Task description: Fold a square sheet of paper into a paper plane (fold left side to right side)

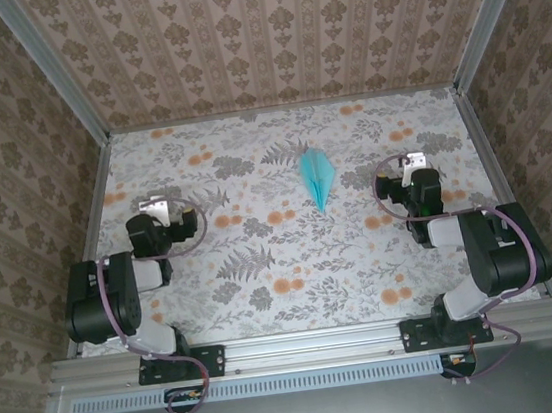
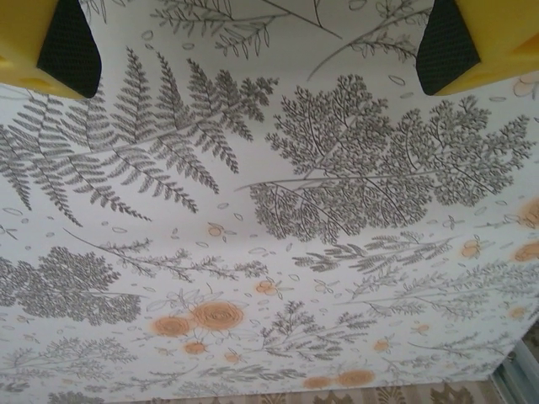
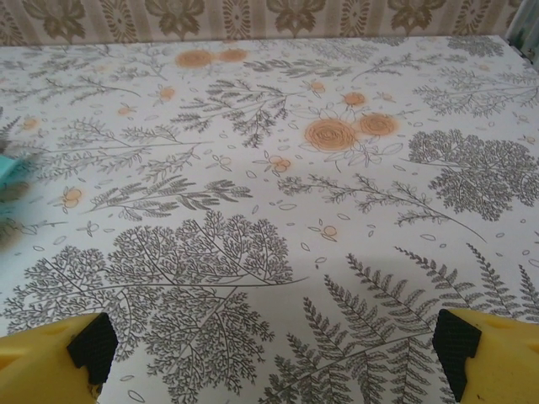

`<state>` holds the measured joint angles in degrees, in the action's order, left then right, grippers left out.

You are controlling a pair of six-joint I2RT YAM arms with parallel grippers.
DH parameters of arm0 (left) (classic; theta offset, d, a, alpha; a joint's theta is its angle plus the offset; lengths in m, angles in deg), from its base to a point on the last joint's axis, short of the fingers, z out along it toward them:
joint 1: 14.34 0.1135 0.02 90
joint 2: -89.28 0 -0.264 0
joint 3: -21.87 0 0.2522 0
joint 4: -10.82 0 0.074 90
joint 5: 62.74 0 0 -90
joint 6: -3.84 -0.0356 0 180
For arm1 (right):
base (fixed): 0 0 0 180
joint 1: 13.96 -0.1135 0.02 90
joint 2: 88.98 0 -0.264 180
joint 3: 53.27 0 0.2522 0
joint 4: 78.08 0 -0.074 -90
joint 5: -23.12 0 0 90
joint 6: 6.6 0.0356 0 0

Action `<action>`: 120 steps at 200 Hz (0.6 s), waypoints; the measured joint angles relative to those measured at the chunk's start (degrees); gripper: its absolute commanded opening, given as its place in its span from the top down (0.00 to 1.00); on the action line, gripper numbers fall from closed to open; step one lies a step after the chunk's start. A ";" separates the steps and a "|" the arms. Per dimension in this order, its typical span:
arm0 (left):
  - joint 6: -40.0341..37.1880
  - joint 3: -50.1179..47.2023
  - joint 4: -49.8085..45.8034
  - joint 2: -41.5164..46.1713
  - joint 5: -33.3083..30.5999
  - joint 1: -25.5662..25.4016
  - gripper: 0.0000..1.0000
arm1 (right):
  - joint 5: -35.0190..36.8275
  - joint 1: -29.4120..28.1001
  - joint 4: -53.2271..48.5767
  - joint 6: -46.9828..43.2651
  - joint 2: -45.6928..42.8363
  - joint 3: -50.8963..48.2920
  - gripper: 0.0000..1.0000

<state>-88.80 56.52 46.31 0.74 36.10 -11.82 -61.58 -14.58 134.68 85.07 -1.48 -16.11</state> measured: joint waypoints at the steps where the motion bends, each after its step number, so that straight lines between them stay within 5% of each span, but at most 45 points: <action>1: 0.00 0.09 -0.02 0.00 -0.13 -0.11 0.00 | -0.02 0.00 0.02 0.00 0.00 0.00 0.00; 120: 0.00 1.29 -0.48 0.00 -5.27 -2.19 0.00 | -0.22 -0.17 0.72 0.00 0.00 0.00 0.00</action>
<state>-88.80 57.80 45.83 0.74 30.83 -14.00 -61.80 -14.76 135.40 85.07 -1.48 -16.11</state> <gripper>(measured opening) 0.999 0.999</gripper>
